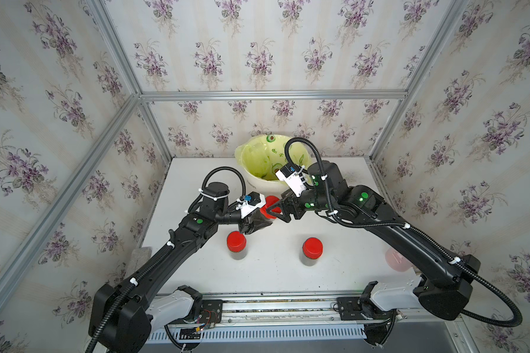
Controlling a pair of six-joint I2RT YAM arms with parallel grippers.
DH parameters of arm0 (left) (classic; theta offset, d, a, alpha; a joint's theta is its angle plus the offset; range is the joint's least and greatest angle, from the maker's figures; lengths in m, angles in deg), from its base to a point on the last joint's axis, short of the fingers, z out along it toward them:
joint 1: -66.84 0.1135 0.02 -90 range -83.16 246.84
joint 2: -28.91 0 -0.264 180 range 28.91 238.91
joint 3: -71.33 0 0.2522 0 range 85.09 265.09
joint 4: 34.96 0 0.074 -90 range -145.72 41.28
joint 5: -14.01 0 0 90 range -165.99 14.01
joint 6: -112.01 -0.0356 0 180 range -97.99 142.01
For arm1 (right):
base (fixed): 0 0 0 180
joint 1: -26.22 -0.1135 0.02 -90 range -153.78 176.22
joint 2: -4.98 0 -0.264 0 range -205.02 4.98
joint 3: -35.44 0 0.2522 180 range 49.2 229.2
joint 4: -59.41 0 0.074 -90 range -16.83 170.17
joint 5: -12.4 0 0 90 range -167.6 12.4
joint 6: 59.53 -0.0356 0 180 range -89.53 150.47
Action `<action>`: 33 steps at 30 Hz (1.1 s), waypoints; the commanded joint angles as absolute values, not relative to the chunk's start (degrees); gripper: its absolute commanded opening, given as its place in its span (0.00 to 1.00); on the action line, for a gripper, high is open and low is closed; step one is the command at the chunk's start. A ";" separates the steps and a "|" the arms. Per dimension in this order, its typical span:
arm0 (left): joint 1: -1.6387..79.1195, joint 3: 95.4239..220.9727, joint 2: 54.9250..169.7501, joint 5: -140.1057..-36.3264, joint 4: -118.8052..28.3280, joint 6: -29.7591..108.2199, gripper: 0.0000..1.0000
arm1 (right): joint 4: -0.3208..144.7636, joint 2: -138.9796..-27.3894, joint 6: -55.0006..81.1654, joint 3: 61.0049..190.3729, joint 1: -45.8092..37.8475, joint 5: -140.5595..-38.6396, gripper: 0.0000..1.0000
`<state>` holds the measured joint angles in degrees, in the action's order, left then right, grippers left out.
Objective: Empty moldy tea leaves from jars
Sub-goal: Unscrew the lid from the jar.
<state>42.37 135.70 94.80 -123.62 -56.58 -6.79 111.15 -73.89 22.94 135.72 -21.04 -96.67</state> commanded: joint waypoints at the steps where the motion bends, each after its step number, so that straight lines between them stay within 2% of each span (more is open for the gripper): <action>1: 42.32 135.89 94.73 -124.12 -55.48 -7.27 0.51 | 110.20 -74.68 20.97 136.03 -21.36 -95.30 0.87; 10: 42.23 135.72 94.72 -124.19 -55.46 -7.34 0.51 | 109.45 -76.54 21.71 136.80 -21.50 -96.27 0.76; 15: 42.19 135.72 94.65 -124.58 -55.45 -7.34 0.50 | 108.82 -76.17 23.85 136.29 -21.51 -96.26 0.59; 20: 42.19 135.73 94.49 -124.58 -55.48 -7.32 0.50 | 108.51 -75.80 27.76 136.07 -21.50 -97.09 0.47; 33: 42.19 135.35 94.04 -125.33 -55.44 -7.61 0.49 | 108.81 -77.17 43.93 137.95 -21.45 -99.41 0.40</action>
